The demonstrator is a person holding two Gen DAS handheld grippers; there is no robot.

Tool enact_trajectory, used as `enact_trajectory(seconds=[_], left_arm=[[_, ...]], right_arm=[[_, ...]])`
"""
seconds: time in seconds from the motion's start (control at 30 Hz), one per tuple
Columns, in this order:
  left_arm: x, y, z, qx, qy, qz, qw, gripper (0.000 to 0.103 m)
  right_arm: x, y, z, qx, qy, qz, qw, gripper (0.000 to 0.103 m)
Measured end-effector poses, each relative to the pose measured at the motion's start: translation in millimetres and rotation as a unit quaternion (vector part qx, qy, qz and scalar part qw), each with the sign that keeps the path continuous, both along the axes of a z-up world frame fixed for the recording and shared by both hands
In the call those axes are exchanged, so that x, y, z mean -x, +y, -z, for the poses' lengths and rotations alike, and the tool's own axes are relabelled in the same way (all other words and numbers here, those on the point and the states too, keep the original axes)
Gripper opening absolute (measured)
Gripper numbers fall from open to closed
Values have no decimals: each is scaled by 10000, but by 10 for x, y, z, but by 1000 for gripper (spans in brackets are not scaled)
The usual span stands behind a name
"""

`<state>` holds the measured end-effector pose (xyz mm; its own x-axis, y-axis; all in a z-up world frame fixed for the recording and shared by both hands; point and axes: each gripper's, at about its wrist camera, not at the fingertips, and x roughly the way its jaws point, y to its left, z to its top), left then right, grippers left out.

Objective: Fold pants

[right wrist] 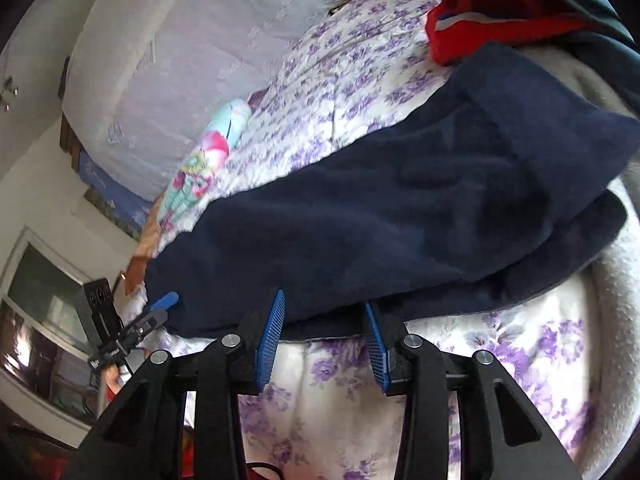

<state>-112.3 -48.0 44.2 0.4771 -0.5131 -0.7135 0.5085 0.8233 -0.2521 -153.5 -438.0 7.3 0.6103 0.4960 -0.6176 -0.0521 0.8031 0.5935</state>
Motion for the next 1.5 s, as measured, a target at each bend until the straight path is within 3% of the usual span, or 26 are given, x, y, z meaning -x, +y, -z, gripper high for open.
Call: enact_trajectory(seconds=[0.03,0.07,0.1,0.17,0.27,0.4,0.47,0.53,0.6,0.67,0.73,0.8,0.83,0.9,0.97,1.07,1.13,1.2,1.3,1.37,1.4,1.5], left_arm=[[2,-39,151,-330,56,103,9994,97],[113,-50,163,-491,-298,293,9979,98],[159,-38,160,-561,-287,361,9974,98],[242,39,148,-581,-264,403,9971,98],[336,115,84,-427,-355,279,9981,98],[223,229,-209,456,-653,-8,9968,98],[65,259,-239,486,-727,-289,9957,98],[-160,299,-78,394,-361,-662,9964,98],[-323,334,205,154,169,-806,9965,97],[-221,301,186,-101,-137,-594,9981,98],[-159,300,181,-315,-243,-528,9978,98],[-94,421,115,-275,-380,-560,9973,98],[-75,510,41,-117,-479,-574,9971,98],[-106,722,-117,158,-811,-744,9938,98],[-208,948,-209,149,-1028,-1305,9860,98],[-478,1358,-142,346,-683,-2164,9733,98],[-616,1633,45,917,-127,-2456,9650,98],[-608,1778,73,1457,-75,-2450,9585,98],[-629,1718,103,1206,-112,-2453,9618,98],[-600,1678,96,854,-134,-2455,9655,98],[-631,1646,110,759,-126,-2459,9662,98],[-683,1687,59,818,-122,-2477,9653,98]], right_arm=[[-25,-9,104,107,117,-133,9998,23],[-4,-82,166,47,96,-118,9999,14],[12,-175,206,-101,198,-71,9997,5],[56,-322,196,-554,442,65,9975,5],[81,-223,-126,32,-105,120,9999,14],[-327,182,-536,120,-747,-358,9965,24],[-662,578,-717,423,-1058,-619,9916,26],[-956,1066,-817,824,-1237,-965,9842,32],[-1160,1532,-802,952,-1201,-1618,9749,47],[-1339,1980,-531,1227,-691,-2292,9631,52],[-1441,2228,-100,1457,154,-2839,9476,52],[-1362,2200,-107,1579,-143,-2978,9414,51],[-1386,2164,-189,1564,-57,-3004,9409,51],[-1483,2045,-472,1126,-349,-2814,9523,52],[-1649,2034,-727,977,-778,-2642,9564,52],[-2005,2231,-863,1098,-1034,-2508,9562,52],[-2236,2442,-777,1334,-946,-2604,9516,51],[-2384,2606,-634,1475,-726,-2814,9454,52],[-2452,2845,-369,1774,-500,-3216,9288,51],[-2408,2971,-307,2088,-714,-3201,9213,19],[-2417,2943,-334,2076,-762,-3125,9238,8],[-2468,2698,-475,1840,-955,-2735,9393,6]])
